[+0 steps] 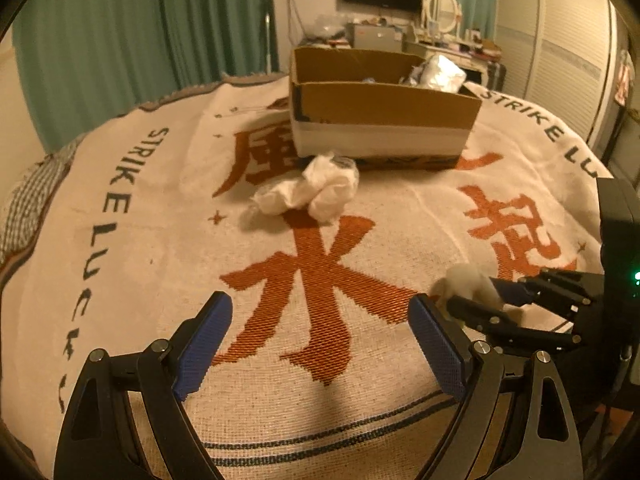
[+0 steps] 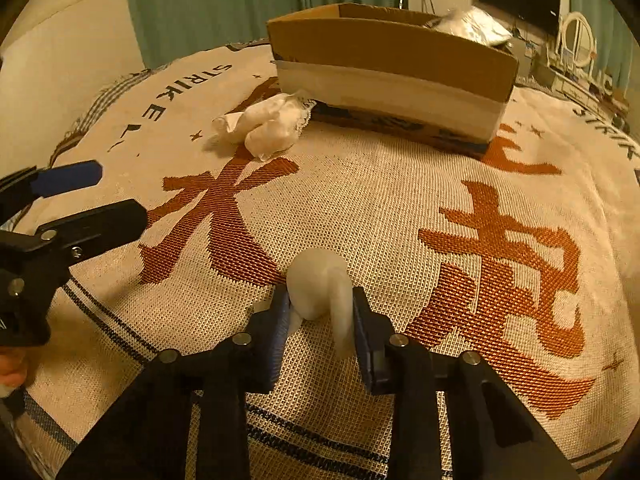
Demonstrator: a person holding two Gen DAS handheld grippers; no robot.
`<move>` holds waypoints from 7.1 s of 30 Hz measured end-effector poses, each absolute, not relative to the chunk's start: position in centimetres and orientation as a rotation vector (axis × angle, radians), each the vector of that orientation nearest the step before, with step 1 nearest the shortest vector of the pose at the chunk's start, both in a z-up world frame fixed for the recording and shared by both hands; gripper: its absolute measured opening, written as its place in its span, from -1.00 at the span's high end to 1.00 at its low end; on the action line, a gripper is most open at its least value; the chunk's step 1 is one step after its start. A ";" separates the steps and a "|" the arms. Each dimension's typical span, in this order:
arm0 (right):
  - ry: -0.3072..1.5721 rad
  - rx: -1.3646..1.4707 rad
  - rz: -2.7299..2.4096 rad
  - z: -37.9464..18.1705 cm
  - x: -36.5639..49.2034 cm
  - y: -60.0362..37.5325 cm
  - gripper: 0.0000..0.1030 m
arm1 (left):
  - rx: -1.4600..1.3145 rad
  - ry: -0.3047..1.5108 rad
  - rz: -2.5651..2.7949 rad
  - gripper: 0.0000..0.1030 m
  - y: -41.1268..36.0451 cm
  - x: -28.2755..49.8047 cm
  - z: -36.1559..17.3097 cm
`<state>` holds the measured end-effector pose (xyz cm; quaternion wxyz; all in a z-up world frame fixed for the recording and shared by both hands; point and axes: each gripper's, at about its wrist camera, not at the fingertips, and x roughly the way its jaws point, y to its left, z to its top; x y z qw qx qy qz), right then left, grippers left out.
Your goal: Organize soft objects
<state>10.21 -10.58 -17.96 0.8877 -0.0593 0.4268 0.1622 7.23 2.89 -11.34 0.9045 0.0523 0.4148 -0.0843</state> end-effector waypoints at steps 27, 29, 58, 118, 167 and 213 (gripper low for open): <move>0.788 -0.024 0.313 -12.3 21.0 -13.5 0.55 | 0.042 0.947 -0.122 -0.72 0.0 20.4 -14.5; 0.811 -0.017 0.307 -13.4 21.7 -13.9 0.55 | 0.048 0.955 -0.118 -0.72 0.0 21.3 -15.4; 0.631 0.005 0.296 0.4 15.7 -16.9 0.54 | 0.059 0.663 -0.260 0.52 -1.2 15.5 0.7; 0.107 0.079 0.225 19.6 1.2 -20.9 -1.00 | 0.069 -0.088 -0.056 -0.83 3.8 0.4 16.8; 0.269 0.009 0.158 2.6 5.6 -19.7 -1.00 | 0.066 0.254 -0.071 -0.83 1.5 5.1 2.7; 0.284 0.012 0.141 1.9 5.9 -19.3 -1.00 | 0.083 0.243 -0.053 -0.82 1.1 4.6 1.8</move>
